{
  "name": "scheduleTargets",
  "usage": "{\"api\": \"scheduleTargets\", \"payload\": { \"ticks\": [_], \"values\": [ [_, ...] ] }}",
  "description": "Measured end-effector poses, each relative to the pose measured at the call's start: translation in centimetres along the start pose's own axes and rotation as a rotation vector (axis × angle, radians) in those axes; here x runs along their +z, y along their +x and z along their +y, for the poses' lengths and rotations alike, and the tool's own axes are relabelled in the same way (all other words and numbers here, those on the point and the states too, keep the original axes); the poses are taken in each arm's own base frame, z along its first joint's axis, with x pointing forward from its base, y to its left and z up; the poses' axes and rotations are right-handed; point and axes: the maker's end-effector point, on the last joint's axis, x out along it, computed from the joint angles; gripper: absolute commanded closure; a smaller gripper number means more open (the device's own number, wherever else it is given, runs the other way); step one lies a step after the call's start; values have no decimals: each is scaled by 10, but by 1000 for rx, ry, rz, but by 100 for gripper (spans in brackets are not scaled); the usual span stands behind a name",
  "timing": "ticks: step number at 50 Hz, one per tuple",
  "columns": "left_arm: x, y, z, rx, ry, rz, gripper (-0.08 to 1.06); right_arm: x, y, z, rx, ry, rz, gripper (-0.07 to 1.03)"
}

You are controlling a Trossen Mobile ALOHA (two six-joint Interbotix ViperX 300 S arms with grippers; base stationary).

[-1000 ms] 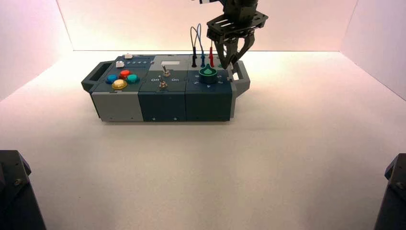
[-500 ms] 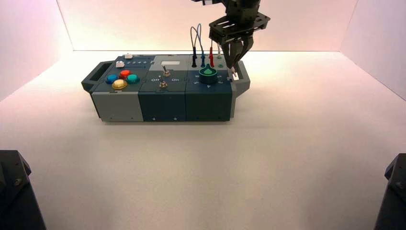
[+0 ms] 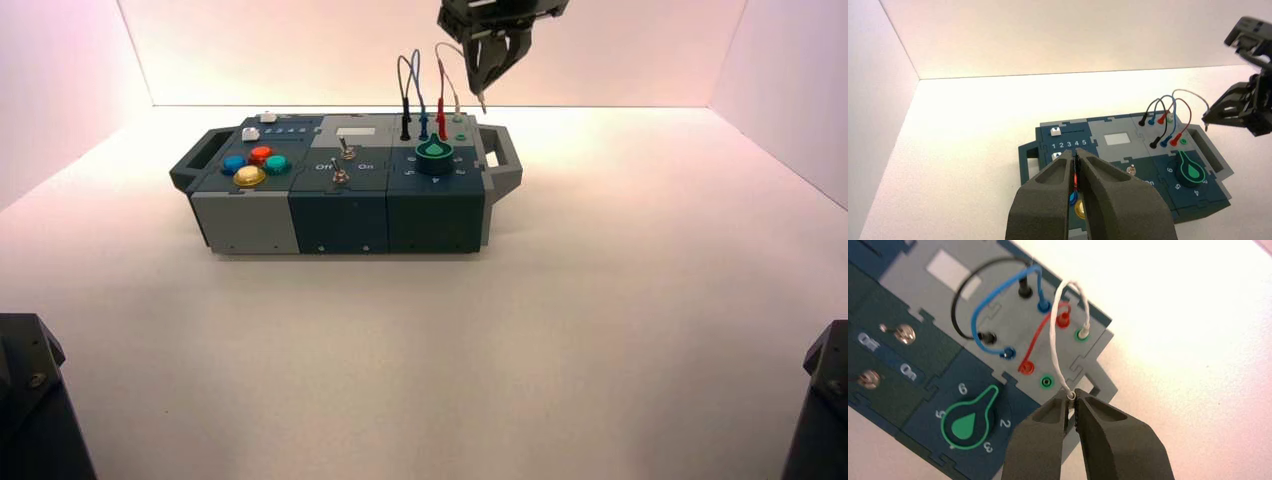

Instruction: Insert the white wire.

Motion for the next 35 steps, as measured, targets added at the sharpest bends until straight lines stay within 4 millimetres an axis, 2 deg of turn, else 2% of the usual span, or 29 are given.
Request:
{"api": "scheduleTargets", "payload": {
  "ticks": [35],
  "values": [
    [1,0,-1,-2,1,-4,96,0,7,11,25,66,-101,98]
  ]
}}
